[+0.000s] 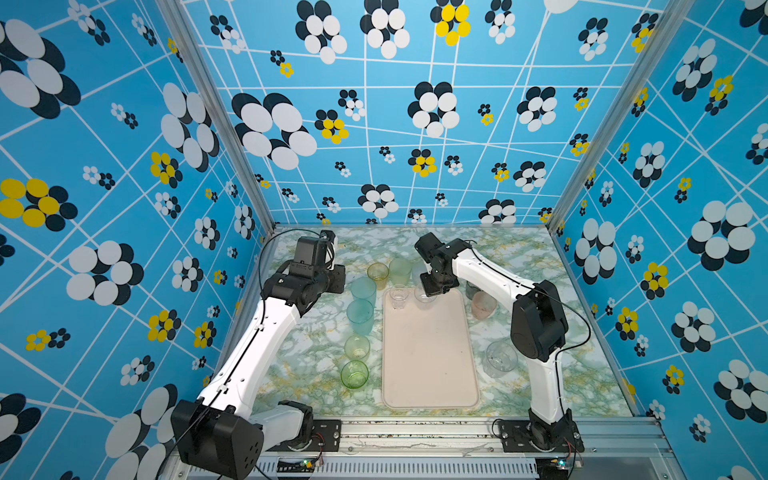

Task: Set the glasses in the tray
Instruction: 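Lower the second clear glass onto the tray and open the right gripper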

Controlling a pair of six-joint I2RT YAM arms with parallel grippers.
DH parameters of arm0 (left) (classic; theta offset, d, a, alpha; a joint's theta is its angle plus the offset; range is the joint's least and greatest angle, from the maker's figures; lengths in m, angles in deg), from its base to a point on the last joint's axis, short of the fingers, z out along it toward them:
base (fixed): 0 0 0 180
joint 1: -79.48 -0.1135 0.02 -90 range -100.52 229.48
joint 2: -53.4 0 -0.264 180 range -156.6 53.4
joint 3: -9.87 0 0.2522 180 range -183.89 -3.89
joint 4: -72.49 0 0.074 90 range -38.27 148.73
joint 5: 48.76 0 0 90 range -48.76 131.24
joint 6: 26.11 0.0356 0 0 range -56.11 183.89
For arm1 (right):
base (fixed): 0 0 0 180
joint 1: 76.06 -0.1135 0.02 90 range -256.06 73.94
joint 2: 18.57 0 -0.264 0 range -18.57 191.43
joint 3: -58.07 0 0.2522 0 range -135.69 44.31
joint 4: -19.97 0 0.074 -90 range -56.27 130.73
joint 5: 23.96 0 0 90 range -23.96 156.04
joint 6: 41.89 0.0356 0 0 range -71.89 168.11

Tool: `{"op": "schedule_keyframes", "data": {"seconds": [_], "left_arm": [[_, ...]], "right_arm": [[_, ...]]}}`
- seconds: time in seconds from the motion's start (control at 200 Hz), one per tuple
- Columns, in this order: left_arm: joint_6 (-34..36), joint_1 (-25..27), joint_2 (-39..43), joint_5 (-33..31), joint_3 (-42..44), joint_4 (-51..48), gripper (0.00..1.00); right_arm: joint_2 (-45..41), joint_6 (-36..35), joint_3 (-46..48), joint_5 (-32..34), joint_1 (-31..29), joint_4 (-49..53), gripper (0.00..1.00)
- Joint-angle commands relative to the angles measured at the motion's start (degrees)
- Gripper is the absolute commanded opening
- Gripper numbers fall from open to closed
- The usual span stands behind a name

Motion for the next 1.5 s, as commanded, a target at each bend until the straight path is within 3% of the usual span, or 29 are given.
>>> {"op": "schedule_keyframes", "data": {"seconds": [0.0, 1.055, 1.495], "left_arm": [[0.2, 0.2, -0.4, 0.4, 0.4, 0.0, 0.45], [0.5, 0.2, -0.6, 0.4, 0.0, -0.6, 0.45], [0.6, 0.1, -0.2, 0.4, 1.7, 0.8, 0.45]], "right_arm": [[1.0, 0.8, -0.6, -0.4, 0.6, -0.6, 0.05], [1.4, 1.4, 0.6, -2.2, 1.8, -1.3, 0.17], [-2.7, 1.4, 0.7, -4.1, 2.0, -1.6, 0.19]]}}
